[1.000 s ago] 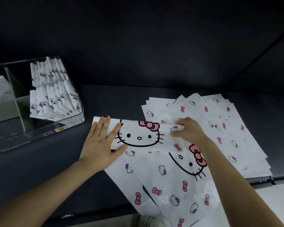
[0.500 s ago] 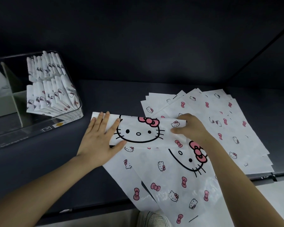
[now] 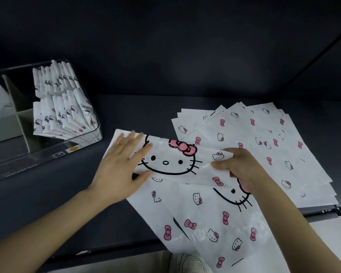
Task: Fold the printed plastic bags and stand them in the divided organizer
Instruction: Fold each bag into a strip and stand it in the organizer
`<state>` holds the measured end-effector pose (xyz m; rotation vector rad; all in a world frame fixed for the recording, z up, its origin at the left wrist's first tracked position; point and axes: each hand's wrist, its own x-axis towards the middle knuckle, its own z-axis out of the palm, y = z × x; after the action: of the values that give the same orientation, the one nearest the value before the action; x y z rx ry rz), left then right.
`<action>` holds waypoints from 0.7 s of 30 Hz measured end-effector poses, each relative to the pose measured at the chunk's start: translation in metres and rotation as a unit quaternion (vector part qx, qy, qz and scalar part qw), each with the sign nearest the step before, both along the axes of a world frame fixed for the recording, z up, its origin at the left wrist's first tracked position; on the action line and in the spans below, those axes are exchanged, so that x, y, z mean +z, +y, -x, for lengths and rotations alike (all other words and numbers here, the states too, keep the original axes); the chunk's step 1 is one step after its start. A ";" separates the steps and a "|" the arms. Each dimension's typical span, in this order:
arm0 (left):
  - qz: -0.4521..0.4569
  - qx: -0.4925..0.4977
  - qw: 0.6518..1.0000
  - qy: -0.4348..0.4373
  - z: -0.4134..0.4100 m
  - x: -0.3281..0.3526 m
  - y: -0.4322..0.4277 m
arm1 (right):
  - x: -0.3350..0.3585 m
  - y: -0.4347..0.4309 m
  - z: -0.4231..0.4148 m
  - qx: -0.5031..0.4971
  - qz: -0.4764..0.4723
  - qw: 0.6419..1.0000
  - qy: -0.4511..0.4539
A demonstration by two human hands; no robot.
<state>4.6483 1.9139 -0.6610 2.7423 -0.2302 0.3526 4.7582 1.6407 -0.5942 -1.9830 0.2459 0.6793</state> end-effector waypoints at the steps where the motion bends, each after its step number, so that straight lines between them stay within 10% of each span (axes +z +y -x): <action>1: 0.029 -0.030 0.999 -0.009 0.004 0.004 -0.007 | -0.001 -0.001 0.008 -0.031 -0.027 0.999 0.025; 7: 0.071 -0.163 0.983 0.053 0.018 -0.020 -0.047 | -0.012 -0.009 0.044 -0.200 -0.164 0.947 0.192; 14: 0.269 -0.058 0.960 0.048 0.013 -0.016 -0.047 | -0.001 0.006 0.066 -0.200 -0.266 0.906 0.263; 21: 0.592 0.094 0.776 0.193 0.031 -0.003 -0.028 | 0.008 0.027 0.050 0.051 -0.174 0.982 -0.059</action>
<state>4.6176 1.8862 -0.6640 1.4981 0.3030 -0.0562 4.7080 1.6679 -0.5862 -1.6988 -0.0475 0.6197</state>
